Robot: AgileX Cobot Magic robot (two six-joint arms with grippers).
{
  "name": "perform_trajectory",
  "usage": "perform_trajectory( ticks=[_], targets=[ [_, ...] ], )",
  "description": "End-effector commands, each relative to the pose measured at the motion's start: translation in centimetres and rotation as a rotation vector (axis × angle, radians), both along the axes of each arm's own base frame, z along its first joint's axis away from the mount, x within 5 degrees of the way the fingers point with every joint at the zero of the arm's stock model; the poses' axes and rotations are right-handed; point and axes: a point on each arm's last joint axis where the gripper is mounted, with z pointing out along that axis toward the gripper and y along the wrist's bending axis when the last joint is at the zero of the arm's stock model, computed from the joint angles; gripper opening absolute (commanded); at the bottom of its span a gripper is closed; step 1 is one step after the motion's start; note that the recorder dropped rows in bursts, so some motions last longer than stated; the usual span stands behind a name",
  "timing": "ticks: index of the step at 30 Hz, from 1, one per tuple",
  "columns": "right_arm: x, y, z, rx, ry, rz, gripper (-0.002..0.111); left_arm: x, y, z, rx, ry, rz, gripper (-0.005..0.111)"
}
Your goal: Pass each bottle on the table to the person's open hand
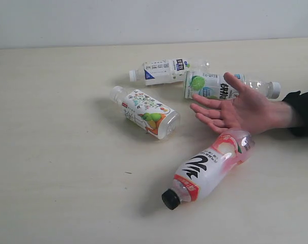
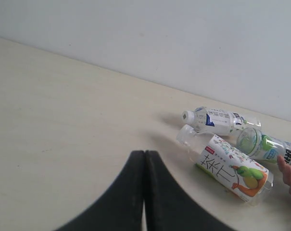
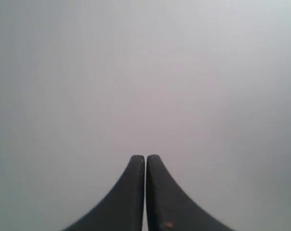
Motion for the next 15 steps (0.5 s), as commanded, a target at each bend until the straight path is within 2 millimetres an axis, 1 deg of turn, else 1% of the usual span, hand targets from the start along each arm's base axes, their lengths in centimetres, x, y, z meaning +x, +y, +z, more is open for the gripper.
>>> perform_trajectory(
  ticks=[1,2,3,4,5,6,7,8,9,10,11,12,13,15],
  targets=[
    [-0.3,-0.1,1.3,0.14,-0.123,0.065,0.002,0.0,0.0,0.0,0.004,-0.009,-0.005,0.0],
    [-0.2,-0.1,2.0,0.14,-0.125,0.065,0.002,0.0,0.0,0.0,0.004,-0.009,-0.005,0.0],
    [0.6,-0.1,3.5,0.148,-0.103,0.07,0.002,0.0,0.0,0.0,0.004,-0.009,-0.005,0.0],
    [1.8,-0.2,5.1,0.168,-0.058,0.077,0.002,0.0,0.0,0.0,0.004,-0.009,-0.005,0.0],
    [2.6,-0.1,6.7,0.16,-0.035,0.085,0.002,0.0,0.0,0.0,0.004,-0.009,-0.005,0.0],
    [4.6,0.2,9.3,0.089,0.048,0.086,0.002,0.0,0.0,0.0,0.004,-0.009,-0.005,0.0],
    [6.3,0.4,10.5,0.01,0.132,0.085,0.002,0.0,0.0,0.0,0.004,-0.009,-0.005,0.0],
    [8.5,0.5,12.9,-0.017,0.243,0.093,0.002,0.0,0.0,0.0,0.004,-0.009,-0.005,0.0],
    [10.2,0.6,14.0,-0.091,0.317,0.076,0.002,0.0,0.0,0.0,0.004,-0.009,-0.005,0.0],
    [12.3,1.1,15.0,-0.2,0.376,0.067,0.002,0.0,0.0,0.0,0.004,-0.009,-0.005,0.0],
    [13.8,1.6,15.4,-0.247,0.403,0.076,0.002,0.0,0.0,0.0,0.004,-0.009,-0.005,0.0],
    [15.9,2.7,15.6,-0.36,0.425,0.099,0.002,0.0,0.0,0.0,0.004,-0.009,-0.005,0.0],
    [17.0,3.3,15.6,-0.426,0.435,0.11,0.002,0.0,0.0,0.0,0.004,-0.009,-0.005,0.0],
    [19.0,4.2,15.4,-0.628,0.451,0.079,0.002,0.0,0.0,0.0,0.004,-0.009,-0.005,0.0]
  ],
)
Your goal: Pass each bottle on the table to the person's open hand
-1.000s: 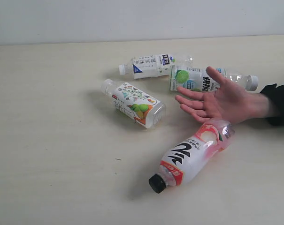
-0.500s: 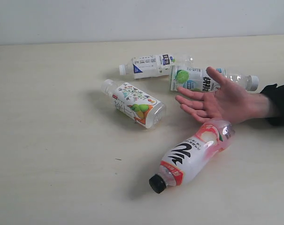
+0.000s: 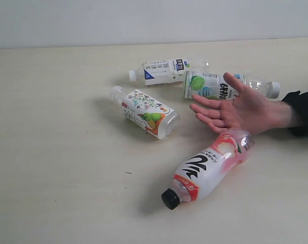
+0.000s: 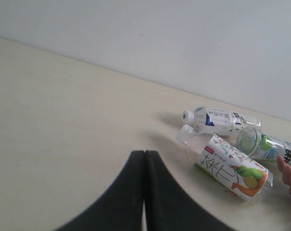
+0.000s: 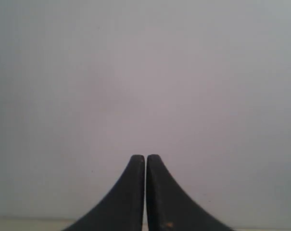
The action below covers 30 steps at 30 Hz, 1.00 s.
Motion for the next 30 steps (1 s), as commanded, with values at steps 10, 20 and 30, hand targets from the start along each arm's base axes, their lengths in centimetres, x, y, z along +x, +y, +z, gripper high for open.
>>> perform_trajectory(
  ticks=[10,20,30],
  targets=[
    [11.6,-1.7,-4.9,-0.91,0.671,-0.499,0.002,0.0,0.0,0.0,0.004,-0.009,-0.005,0.0],
    [14.3,5.9,-7.8,-0.515,1.151,0.325,0.005,0.0,0.0,0.0,0.004,-0.009,-0.005,0.0],
    [14.2,15.8,-12.2,-0.609,1.102,0.686,0.049,0.0,0.0,0.0,0.004,-0.009,-0.005,0.0]
  ],
)
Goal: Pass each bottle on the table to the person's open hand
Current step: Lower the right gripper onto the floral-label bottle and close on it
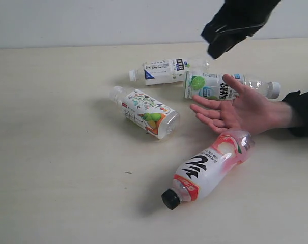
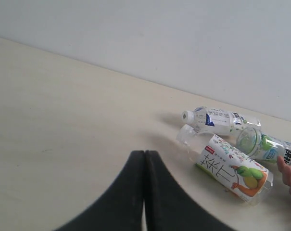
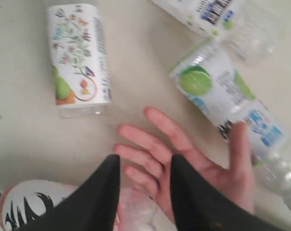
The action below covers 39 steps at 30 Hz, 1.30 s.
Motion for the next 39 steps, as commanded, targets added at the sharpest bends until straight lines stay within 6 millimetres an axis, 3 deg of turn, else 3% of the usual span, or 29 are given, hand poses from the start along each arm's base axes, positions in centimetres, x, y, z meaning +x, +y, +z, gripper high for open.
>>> perform_trajectory(
  ticks=[1,7,14,19,24,39],
  targets=[
    [0.0,4.3,-2.5,-0.002,0.002,0.118,0.052,0.0,0.0,0.0,0.004,-0.009,-0.005,0.0],
    [0.2,8.0,-6.4,-0.103,-0.043,0.218,0.075,0.0,0.0,0.0,0.004,-0.009,-0.005,0.0],
    [0.1,11.1,-10.1,-0.133,-0.062,0.243,0.077,0.0,0.0,0.0,0.004,-0.009,-0.005,0.0],
    [0.7,11.5,-12.3,-0.148,-0.051,0.249,0.083,0.0,0.0,0.0,0.004,-0.009,-0.005,0.0],
    [1.2,11.9,-13.1,-0.124,-0.092,0.243,0.09,0.0,0.0,0.0,0.004,-0.009,-0.005,0.0],
    [1.5,12.1,-15.8,-0.136,-0.053,0.238,0.09,0.0,0.0,0.0,0.004,-0.009,-0.005,0.0]
  ],
)
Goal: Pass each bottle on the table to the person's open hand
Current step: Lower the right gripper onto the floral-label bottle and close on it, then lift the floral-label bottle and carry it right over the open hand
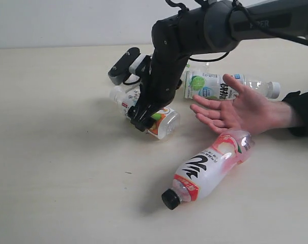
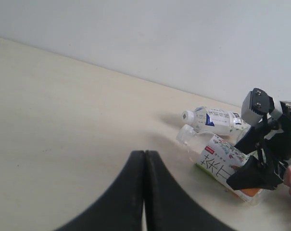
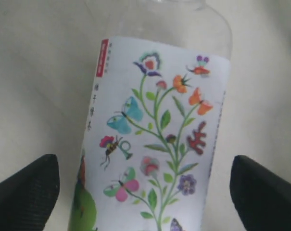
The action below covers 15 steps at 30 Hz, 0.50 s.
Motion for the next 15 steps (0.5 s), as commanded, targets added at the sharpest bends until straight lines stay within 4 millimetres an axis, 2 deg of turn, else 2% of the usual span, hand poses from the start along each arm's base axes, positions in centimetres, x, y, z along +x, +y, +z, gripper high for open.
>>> perform_trajectory(
  ticks=[1,4,6,9,10,11,12,14,15],
  targets=[
    [0.1,0.2,0.0,0.01,-0.005,-0.004,0.089,0.0,0.0,0.0,0.004,-0.009,-0.005,0.0],
    [0.1,0.1,0.0,0.006,0.001,-0.004,0.084,0.0,0.0,0.0,0.004,-0.009,-0.005,0.0],
    [0.0,0.1,-0.1,0.001,0.007,-0.004,0.074,0.0,0.0,0.0,0.004,-0.009,-0.005,0.0],
    [-0.1,0.0,-0.1,-0.009,0.023,-0.004,0.052,0.0,0.0,0.0,0.004,-0.009,-0.005,0.0],
    [-0.1,0.0,-0.1,-0.01,0.024,-0.004,0.035,0.0,0.0,0.0,0.004,-0.009,-0.005,0.0],
    [-0.1,0.0,-0.1,-0.01,0.024,-0.004,0.028,0.0,0.0,0.0,0.004,-0.009,-0.005,0.0],
    [-0.1,0.0,0.1,-0.005,0.018,-0.004,0.012,0.0,0.0,0.0,0.004,-0.009,-0.005,0.0],
    [-0.1,0.0,1.0,0.008,0.001,-0.004,0.0,0.0,0.0,0.0,0.004,-0.009,-0.005,0.0],
    [-0.2,0.0,1.5,0.014,-0.007,-0.004,0.0,0.0,0.0,0.0,0.004,-0.009,-0.005,0.0]
  ],
)
